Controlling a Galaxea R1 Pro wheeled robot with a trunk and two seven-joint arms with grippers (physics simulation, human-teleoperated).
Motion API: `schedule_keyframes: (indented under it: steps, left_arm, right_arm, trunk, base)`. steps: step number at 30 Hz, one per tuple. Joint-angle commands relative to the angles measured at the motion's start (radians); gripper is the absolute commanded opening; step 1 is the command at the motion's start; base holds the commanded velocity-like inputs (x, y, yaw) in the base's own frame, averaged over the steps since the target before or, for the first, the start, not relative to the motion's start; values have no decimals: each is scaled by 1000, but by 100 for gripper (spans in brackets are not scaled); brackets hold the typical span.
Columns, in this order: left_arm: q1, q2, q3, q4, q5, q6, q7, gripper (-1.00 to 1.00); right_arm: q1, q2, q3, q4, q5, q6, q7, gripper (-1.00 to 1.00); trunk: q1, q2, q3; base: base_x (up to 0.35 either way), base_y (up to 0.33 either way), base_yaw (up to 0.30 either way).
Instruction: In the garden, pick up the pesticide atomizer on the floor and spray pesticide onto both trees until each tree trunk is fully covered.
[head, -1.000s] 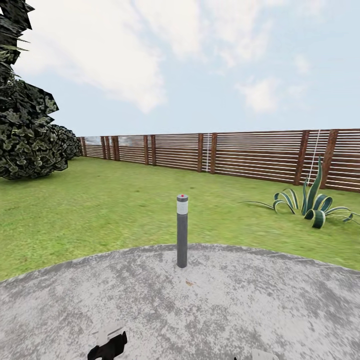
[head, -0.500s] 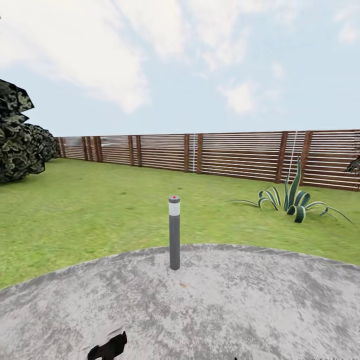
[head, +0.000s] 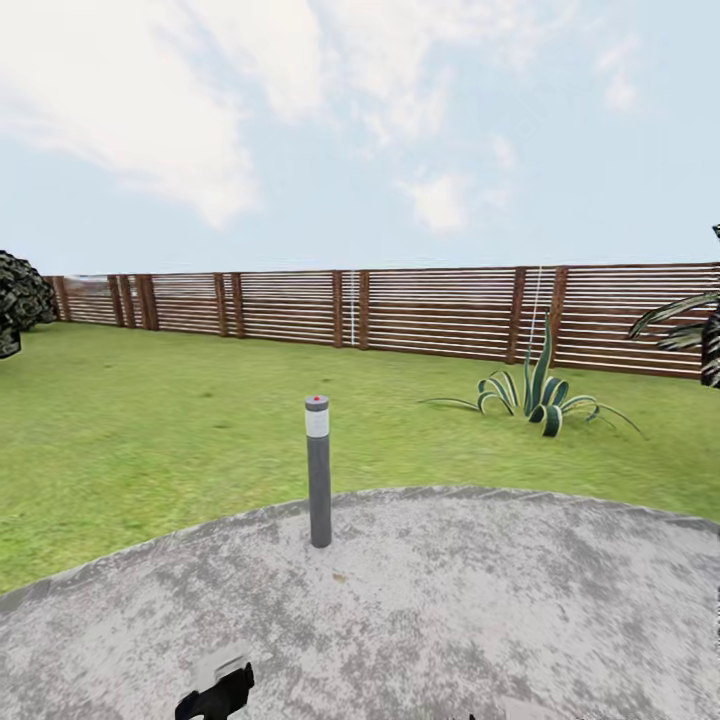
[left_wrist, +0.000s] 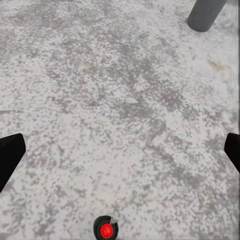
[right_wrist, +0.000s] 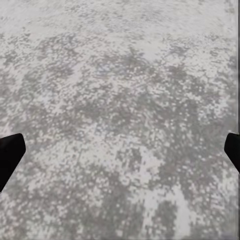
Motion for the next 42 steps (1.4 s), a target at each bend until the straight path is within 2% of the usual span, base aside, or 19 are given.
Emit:
schedule_keyframes:
  steps: [1,12,30,42]
  left_arm:
    - [-1,0,-9,0,7,-3,5,100]
    - [-1,0,-9,0,7,-3,5,100]
    - [-1,0,-9,0,7,-3,5,100]
    - [-1,0,-9,0,7,-3,5,100]
  right_arm:
    - [-1,1,-4,1,0,-4,-1,100]
    - [-1,0,-5,1,0,-4,-1,100]
    - [-1,-1,-5,2,0,-4,-1,100]
    - [-1,-1,-6,1,0,-4,-1,100]
  trunk:
    - [0,-1,-1]
    - [0,-1,2]
    - [0,-1,18]
    - [0,-1,22]
  base:
    - [-33,2,-93]
    - [-105,98,-68]
    - [-44,51,-231]
    - [-150,225,-114]
